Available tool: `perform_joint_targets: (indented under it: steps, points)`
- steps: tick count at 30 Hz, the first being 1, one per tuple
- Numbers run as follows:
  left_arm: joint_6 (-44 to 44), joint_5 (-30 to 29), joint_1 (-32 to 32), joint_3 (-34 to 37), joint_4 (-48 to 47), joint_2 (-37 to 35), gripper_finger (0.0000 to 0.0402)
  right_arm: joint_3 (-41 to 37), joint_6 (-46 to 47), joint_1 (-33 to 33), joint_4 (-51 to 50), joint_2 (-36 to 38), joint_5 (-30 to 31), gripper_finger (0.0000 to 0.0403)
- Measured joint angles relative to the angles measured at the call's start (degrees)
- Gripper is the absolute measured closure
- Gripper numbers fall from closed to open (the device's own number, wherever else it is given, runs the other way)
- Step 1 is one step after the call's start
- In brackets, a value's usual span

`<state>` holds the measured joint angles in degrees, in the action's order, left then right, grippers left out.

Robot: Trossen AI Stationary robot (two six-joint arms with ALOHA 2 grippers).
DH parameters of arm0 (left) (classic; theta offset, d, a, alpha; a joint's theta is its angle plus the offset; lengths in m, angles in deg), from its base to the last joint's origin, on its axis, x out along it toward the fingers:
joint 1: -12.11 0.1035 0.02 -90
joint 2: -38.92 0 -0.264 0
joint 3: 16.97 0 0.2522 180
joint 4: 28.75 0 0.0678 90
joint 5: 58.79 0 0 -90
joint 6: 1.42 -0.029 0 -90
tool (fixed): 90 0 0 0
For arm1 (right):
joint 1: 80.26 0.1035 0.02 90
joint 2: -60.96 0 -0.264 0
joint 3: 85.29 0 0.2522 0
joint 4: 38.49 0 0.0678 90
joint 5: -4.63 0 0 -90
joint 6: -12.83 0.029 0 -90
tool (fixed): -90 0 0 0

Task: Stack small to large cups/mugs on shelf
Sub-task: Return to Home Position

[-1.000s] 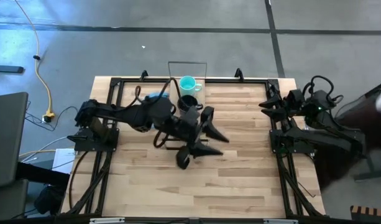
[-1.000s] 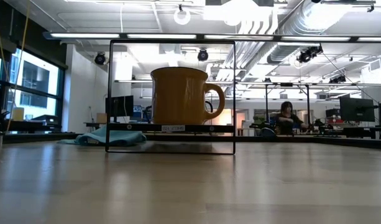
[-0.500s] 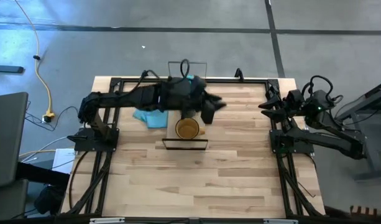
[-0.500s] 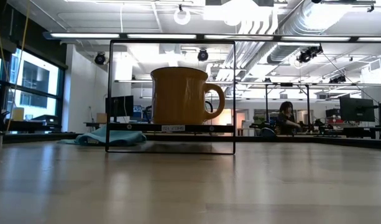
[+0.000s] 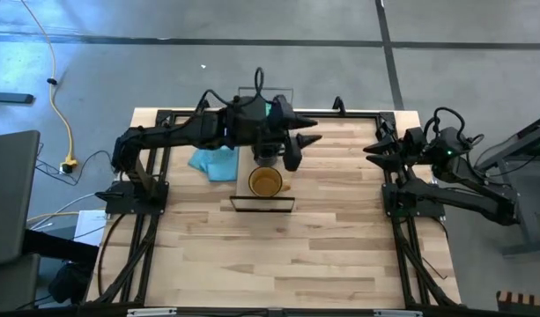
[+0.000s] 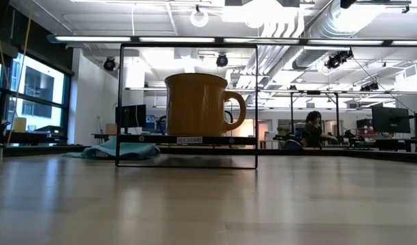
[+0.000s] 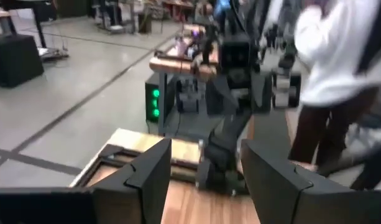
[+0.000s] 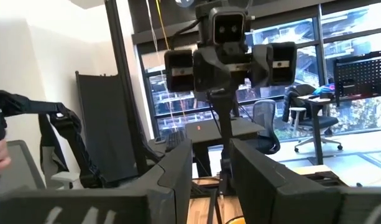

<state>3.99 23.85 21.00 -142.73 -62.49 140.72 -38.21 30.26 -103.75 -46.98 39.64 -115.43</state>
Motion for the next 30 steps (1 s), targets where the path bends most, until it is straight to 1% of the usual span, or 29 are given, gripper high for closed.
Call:
perform_joint_targets:
  steps: [2, 5, 7, 8, 10, 14, 17, 19, 22, 25, 28, 30]
  points:
    - [4.70, -0.96, 1.77, 0.01, 1.70, 0.00, 0.0220, 0.00, -0.60, 0.00, -0.10, 0.00, 0.05, 0.0304]
    - [12.74, -1.41, 4.66, -0.01, -0.03, -0.07, 0.0220, 0.00, -0.98, 0.00, -0.10, 0.00, 0.06, 0.0304]
    - [13.96, -1.02, 6.21, 0.03, -0.23, 0.00, 0.0220, 0.00, -0.98, -0.02, -0.13, 0.00, 0.08, 0.0304]
    - [12.87, -0.02, 6.51, 0.03, 0.36, 0.00, 0.0220, 0.00, -0.98, 0.00, -0.15, 0.00, 0.09, 0.0304]
    - [6.96, 3.51, 6.14, -0.01, 1.32, -0.09, 0.0220, 0.00, -1.03, 0.00, -0.37, 0.00, 0.07, 0.0304]
    - [-7.80, 14.87, 5.24, 0.01, 0.46, -0.07, 0.0220, 0.00, -2.52, -0.02, -0.37, 0.00, 0.10, 0.0304]
    - [-14.12, 23.07, 5.43, -0.01, -2.74, -0.09, 0.0220, 0.00, -3.36, -0.02, -0.37, 0.00, 0.10, 0.0304]
    - [-15.08, 26.39, 6.47, -0.01, -6.32, -0.07, 0.0220, 0.00, -3.54, -0.02, -0.54, 0.00, 0.12, 0.0304]
    - [-14.29, 30.57, 8.12, -0.01, -11.56, -0.07, 0.0220, 0.00, -3.56, -0.02, -1.83, 0.00, 0.10, 0.0304]
    - [-14.14, 34.01, 9.65, 0.01, -13.36, -0.04, 0.0220, 0.00, -4.10, -0.02, -3.80, 0.00, 0.14, 0.0304]
    - [-14.72, 35.50, 9.54, 0.01, -14.20, -0.41, 0.0220, 0.00, -4.44, -0.02, -5.10, 0.00, 0.14, 0.0304]
    - [-15.92, 34.73, 9.39, 0.01, -17.29, -1.24, 0.0220, 0.00, -4.44, -0.03, -5.15, 0.00, 0.15, 0.0304]
